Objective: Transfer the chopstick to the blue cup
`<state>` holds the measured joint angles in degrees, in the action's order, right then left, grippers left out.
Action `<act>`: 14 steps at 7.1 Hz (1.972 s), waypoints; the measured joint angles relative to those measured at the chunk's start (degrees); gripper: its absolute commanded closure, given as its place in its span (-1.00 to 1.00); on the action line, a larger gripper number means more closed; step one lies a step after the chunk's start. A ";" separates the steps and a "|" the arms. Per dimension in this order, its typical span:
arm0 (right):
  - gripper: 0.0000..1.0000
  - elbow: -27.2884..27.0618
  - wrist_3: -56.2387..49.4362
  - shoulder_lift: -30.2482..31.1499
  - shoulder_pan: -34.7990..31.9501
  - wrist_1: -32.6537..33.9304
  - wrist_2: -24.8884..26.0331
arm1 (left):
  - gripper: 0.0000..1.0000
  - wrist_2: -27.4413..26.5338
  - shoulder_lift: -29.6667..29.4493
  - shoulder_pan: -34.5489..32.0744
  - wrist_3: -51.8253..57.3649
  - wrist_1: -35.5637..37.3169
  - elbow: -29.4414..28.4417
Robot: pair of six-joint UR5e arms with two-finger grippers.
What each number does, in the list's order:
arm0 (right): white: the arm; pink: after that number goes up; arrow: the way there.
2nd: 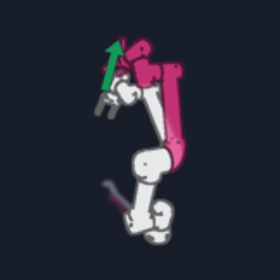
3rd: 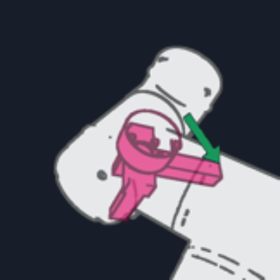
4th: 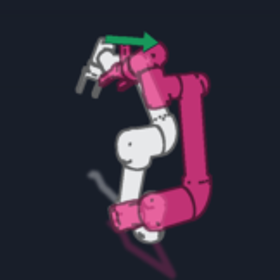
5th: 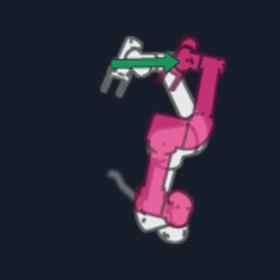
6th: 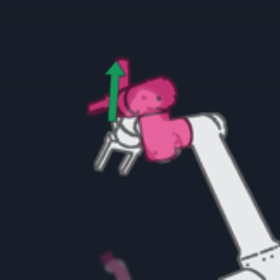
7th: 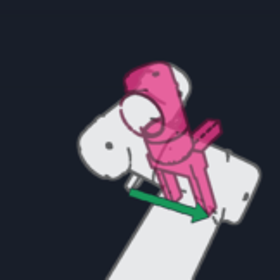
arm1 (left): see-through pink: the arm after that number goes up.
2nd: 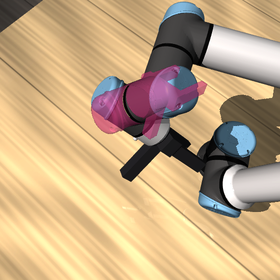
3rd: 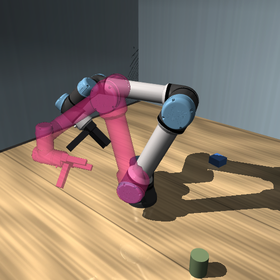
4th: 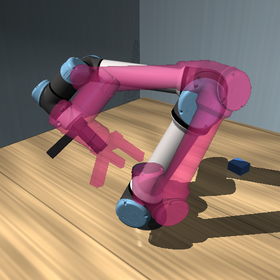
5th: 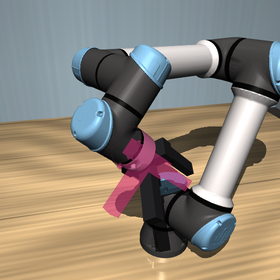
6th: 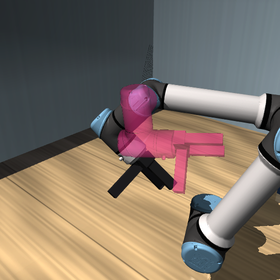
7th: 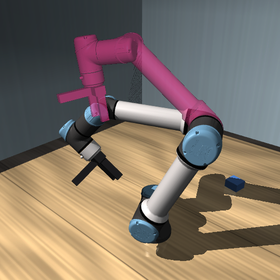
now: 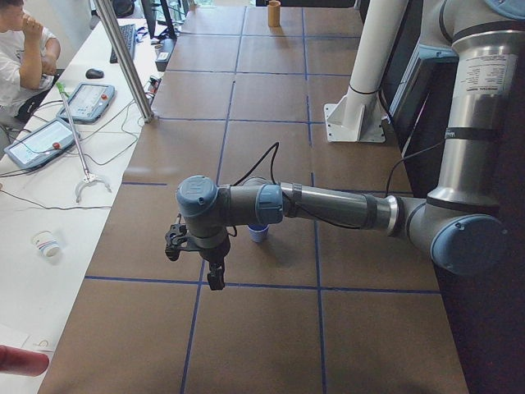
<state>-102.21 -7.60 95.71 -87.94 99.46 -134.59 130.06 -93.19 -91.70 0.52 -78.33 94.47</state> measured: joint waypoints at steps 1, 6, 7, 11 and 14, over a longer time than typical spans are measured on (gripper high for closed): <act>-1.00 0.25 0.05 0.03 0.02 0.04 0.54 | -1.00 0.11 0.07 0.10 0.19 0.06 0.47; -1.00 0.71 0.10 0.93 0.05 0.03 0.57 | -1.00 1.76 0.37 3.16 0.04 -0.33 3.22; -1.00 0.67 -0.01 0.95 0.05 0.03 0.54 | -1.00 1.88 0.51 5.08 -0.09 -0.58 3.63; -1.00 -0.19 0.06 1.03 0.02 0.01 -0.88 | -1.00 5.66 2.14 17.04 -2.94 -7.68 4.10; -1.00 -0.25 -0.08 0.81 0.05 -0.04 -1.02 | -0.95 7.65 7.29 23.68 -13.78 -24.62 2.44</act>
<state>-102.45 -7.68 96.52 -87.89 99.43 -135.61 137.71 -85.90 -68.01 -13.25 -102.96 96.91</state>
